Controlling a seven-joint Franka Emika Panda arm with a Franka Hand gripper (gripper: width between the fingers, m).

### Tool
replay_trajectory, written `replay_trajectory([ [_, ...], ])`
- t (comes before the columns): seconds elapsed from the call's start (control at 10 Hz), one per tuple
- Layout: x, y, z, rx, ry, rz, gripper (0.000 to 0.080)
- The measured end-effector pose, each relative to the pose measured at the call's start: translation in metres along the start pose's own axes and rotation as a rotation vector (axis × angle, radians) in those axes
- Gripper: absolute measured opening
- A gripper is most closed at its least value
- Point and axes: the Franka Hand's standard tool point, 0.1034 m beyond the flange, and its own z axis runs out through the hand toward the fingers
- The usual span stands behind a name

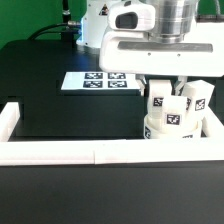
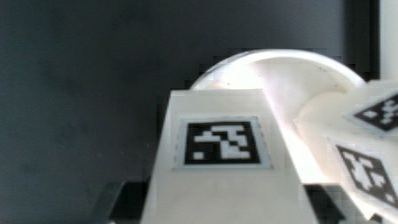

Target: Assemble stool

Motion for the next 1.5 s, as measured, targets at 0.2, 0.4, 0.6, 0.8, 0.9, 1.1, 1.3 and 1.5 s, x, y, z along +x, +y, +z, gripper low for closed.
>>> replay_trajectory([
  [0.2, 0.013, 0.009, 0.000, 0.037, 0.088, 0.195, 0.0337],
  [0.4, 0.021, 0.018, 0.000, 0.091, 0.152, 0.369, 0.0337],
  [0.6, 0.021, 0.022, 0.001, 0.172, 0.133, 0.678, 0.0337],
  [0.8, 0.022, 0.025, 0.001, 0.206, 0.108, 0.831, 0.0337],
  [0.9, 0.022, 0.024, 0.002, 0.212, 0.100, 0.902, 0.0337],
  [1.1, 0.025, 0.023, 0.002, 0.208, 0.038, 1.085, 0.0337],
  [1.3, 0.030, 0.014, 0.002, 0.271, -0.010, 1.418, 0.0337],
  [1.5, 0.031, -0.008, -0.004, 0.323, -0.053, 1.705, 0.0337],
])
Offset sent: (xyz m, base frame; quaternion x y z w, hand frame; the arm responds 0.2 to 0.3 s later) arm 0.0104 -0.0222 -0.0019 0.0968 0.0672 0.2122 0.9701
